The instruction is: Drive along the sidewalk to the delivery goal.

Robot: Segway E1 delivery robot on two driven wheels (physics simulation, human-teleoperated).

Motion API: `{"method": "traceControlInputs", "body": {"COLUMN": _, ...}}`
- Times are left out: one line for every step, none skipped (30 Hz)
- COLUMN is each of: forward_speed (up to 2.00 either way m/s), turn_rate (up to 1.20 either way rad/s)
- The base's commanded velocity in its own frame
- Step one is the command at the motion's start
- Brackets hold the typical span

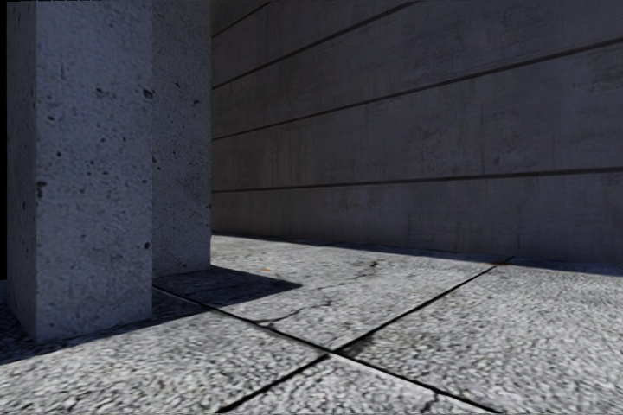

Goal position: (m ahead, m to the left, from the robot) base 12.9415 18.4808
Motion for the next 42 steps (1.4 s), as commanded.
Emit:
{"method": "traceControlInputs", "body": {"forward_speed": 2.00, "turn_rate": -0.41}}
{"method": "traceControlInputs", "body": {"forward_speed": 2.00, "turn_rate": -0.38}}
{"method": "traceControlInputs", "body": {"forward_speed": 2.00, "turn_rate": -0.29}}
{"method": "traceControlInputs", "body": {"forward_speed": 2.00, "turn_rate": 0.00}}
{"method": "traceControlInputs", "body": {"forward_speed": 2.00, "turn_rate": 0.00}}
{"method": "traceControlInputs", "body": {"forward_speed": 2.00, "turn_rate": 0.00}}
{"method": "traceControlInputs", "body": {"forward_speed": 2.00, "turn_rate": 0.00}}
{"method": "traceControlInputs", "body": {"forward_speed": 2.00, "turn_rate": 0.00}}
{"method": "traceControlInputs", "body": {"forward_speed": 2.00, "turn_rate": 0.00}}
{"method": "traceControlInputs", "body": {"forward_speed": 2.00, "turn_rate": 0.00}}
{"method": "traceControlInputs", "body": {"forward_speed": 2.00, "turn_rate": 0.00}}
{"method": "traceControlInputs", "body": {"forward_speed": 2.00, "turn_rate": 0.00}}
{"method": "traceControlInputs", "body": {"forward_speed": 2.00, "turn_rate": 0.00}}
{"method": "traceControlInputs", "body": {"forward_speed": 2.00, "turn_rate": 0.00}}
{"method": "traceControlInputs", "body": {"forward_speed": 2.00, "turn_rate": 0.00}}
{"method": "traceControlInputs", "body": {"forward_speed": 2.00, "turn_rate": 0.00}}
{"method": "traceControlInputs", "body": {"forward_speed": 2.00, "turn_rate": 0.00}}
{"method": "traceControlInputs", "body": {"forward_speed": 2.00, "turn_rate": 0.00}}
{"method": "traceControlInputs", "body": {"forward_speed": 2.00, "turn_rate": 0.00}}
{"method": "traceControlInputs", "body": {"forward_speed": 2.00, "turn_rate": 0.00}}
{"method": "traceControlInputs", "body": {"forward_speed": 2.00, "turn_rate": 0.00}}
{"method": "traceControlInputs", "body": {"forward_speed": 2.00, "turn_rate": 0.00}}
{"method": "traceControlInputs", "body": {"forward_speed": 2.00, "turn_rate": 0.00}}
{"method": "traceControlInputs", "body": {"forward_speed": 2.00, "turn_rate": 0.00}}
{"method": "traceControlInputs", "body": {"forward_speed": 2.00, "turn_rate": 0.00}}
{"method": "traceControlInputs", "body": {"forward_speed": 2.00, "turn_rate": 0.00}}
{"method": "traceControlInputs", "body": {"forward_speed": 2.00, "turn_rate": 0.00}}
{"method": "traceControlInputs", "body": {"forward_speed": 2.00, "turn_rate": 0.00}}
{"method": "traceControlInputs", "body": {"forward_speed": 2.00, "turn_rate": 0.00}}
{"method": "traceControlInputs", "body": {"forward_speed": 2.00, "turn_rate": 0.00}}
{"method": "traceControlInputs", "body": {"forward_speed": 2.00, "turn_rate": 0.03}}
{"method": "traceControlInputs", "body": {"forward_speed": 2.00, "turn_rate": 0.03}}
{"method": "traceControlInputs", "body": {"forward_speed": 2.00, "turn_rate": 0.16}}
{"method": "traceControlInputs", "body": {"forward_speed": 2.00, "turn_rate": 0.26}}
{"method": "traceControlInputs", "body": {"forward_speed": 2.00, "turn_rate": 0.30}}
{"method": "traceControlInputs", "body": {"forward_speed": 2.00, "turn_rate": 0.33}}
{"method": "traceControlInputs", "body": {"forward_speed": 2.00, "turn_rate": 0.35}}
{"method": "traceControlInputs", "body": {"forward_speed": 2.00, "turn_rate": 0.35}}
{"method": "traceControlInputs", "body": {"forward_speed": 2.00, "turn_rate": 0.37}}
{"method": "traceControlInputs", "body": {"forward_speed": 2.00, "turn_rate": 0.39}}
{"method": "traceControlInputs", "body": {"forward_speed": 2.00, "turn_rate": 0.39}}
{"method": "traceControlInputs", "body": {"forward_speed": 2.00, "turn_rate": 0.39}}
